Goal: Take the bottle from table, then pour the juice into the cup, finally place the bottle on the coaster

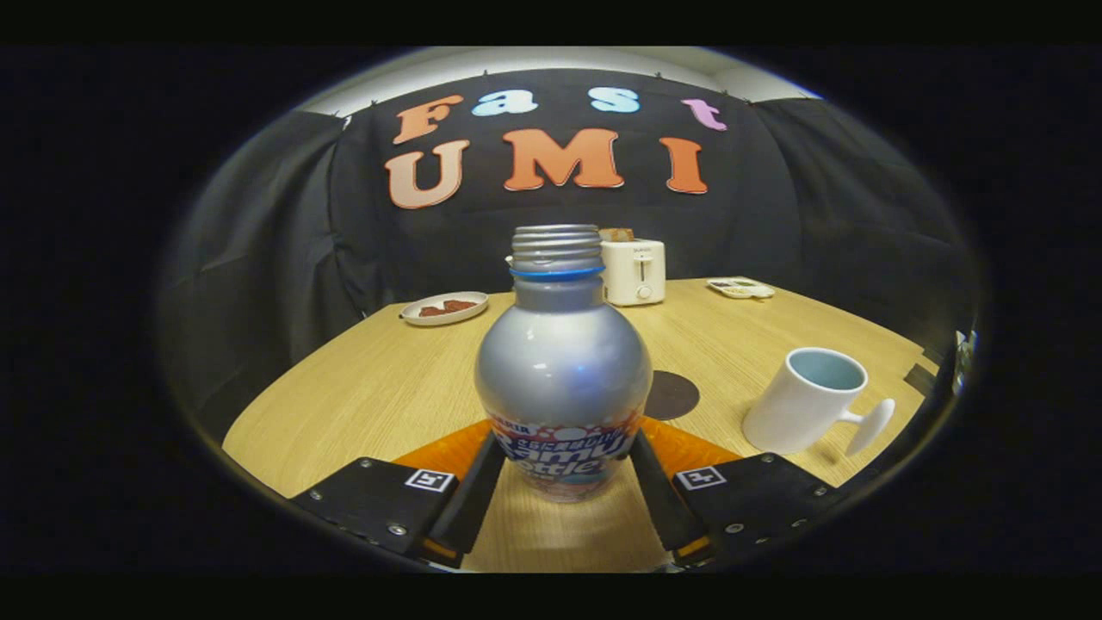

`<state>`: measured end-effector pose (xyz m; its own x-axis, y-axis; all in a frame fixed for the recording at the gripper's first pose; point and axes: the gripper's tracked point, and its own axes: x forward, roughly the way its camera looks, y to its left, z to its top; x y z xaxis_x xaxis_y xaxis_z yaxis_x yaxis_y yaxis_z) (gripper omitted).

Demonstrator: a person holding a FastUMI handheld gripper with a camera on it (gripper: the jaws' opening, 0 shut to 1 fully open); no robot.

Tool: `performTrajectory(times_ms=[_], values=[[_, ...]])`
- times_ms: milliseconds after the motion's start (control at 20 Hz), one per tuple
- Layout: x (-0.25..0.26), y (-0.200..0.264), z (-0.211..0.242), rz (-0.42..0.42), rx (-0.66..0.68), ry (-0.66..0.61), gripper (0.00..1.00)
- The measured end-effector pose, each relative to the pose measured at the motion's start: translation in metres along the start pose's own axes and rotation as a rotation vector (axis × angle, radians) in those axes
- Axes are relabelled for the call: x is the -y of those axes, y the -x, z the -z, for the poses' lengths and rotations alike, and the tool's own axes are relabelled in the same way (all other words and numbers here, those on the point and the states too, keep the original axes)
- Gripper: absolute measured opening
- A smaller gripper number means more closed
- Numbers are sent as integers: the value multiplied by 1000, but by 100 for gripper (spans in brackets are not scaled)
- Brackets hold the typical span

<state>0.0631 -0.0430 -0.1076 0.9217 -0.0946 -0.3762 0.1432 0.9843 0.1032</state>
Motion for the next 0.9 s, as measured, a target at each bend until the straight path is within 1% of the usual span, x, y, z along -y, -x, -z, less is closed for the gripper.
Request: performTrajectory(times_ms=[150, 300, 550, 900], values=[[2, 6, -10, -6, 22, -65, 78], [3, 12, -24, -21, 54, -161, 78], [0, 21, -56, -88, 121, -361, 78], [10, 13, -71, -110, 121, -599, 78]])
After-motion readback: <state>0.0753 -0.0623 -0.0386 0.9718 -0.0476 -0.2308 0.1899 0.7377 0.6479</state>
